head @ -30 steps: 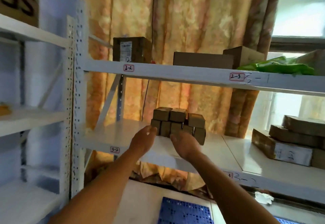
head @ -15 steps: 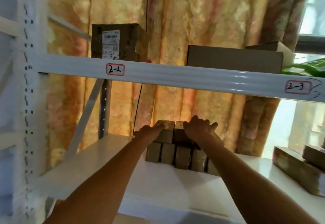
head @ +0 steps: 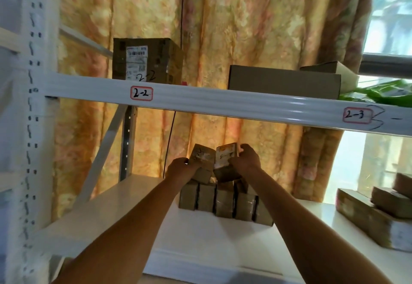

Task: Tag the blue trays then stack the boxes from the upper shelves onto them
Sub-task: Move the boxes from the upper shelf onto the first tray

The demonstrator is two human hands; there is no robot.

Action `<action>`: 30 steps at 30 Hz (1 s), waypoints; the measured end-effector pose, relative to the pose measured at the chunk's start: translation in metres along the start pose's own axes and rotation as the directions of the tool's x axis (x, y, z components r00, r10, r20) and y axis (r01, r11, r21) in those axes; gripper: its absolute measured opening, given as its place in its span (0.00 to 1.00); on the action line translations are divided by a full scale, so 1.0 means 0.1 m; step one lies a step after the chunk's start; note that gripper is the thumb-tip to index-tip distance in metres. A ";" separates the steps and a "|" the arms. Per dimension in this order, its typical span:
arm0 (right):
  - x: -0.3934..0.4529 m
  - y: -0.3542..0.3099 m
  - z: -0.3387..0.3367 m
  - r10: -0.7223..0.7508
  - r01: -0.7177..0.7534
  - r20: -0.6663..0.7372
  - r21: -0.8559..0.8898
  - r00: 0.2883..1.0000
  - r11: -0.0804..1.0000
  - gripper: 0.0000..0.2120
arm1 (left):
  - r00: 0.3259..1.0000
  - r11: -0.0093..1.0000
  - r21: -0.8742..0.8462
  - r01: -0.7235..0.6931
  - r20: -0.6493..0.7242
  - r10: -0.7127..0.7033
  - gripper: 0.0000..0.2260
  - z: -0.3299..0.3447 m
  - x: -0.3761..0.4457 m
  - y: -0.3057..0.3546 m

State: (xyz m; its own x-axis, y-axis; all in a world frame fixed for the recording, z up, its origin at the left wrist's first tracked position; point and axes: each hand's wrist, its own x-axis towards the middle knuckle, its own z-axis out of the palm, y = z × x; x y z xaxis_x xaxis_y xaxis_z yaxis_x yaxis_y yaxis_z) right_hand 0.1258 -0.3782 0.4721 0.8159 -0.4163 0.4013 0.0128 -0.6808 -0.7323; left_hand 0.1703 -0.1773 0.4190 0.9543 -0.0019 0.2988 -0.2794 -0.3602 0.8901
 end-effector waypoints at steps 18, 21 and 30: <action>-0.99 -0.18 0.03 -0.018 0.018 -0.002 0.327 1.000 0.945 0.30 | 0.992 0.903 -0.411 -0.123 -0.074 0.102 0.15 -0.08 -0.77 -0.08; -1.22 -0.17 -0.04 -0.029 0.023 0.014 0.354 0.999 0.935 0.32 | 0.998 0.861 -0.504 -0.068 -0.025 0.064 0.14 -0.09 -1.05 -0.09; -2.23 0.01 -0.73 -0.006 0.081 -0.116 0.655 0.993 0.752 0.32 | 0.990 0.746 -0.651 -0.142 -0.110 0.092 0.16 -0.41 -2.21 0.20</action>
State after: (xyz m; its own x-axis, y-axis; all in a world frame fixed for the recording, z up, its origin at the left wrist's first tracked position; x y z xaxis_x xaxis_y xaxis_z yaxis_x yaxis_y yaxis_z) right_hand -0.0986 -0.3297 0.4218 0.7432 -0.4796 0.4665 0.4538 -0.1510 -0.8782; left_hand -0.0505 -0.1457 0.3845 0.9070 0.0679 0.4156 -0.4128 0.3384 0.8456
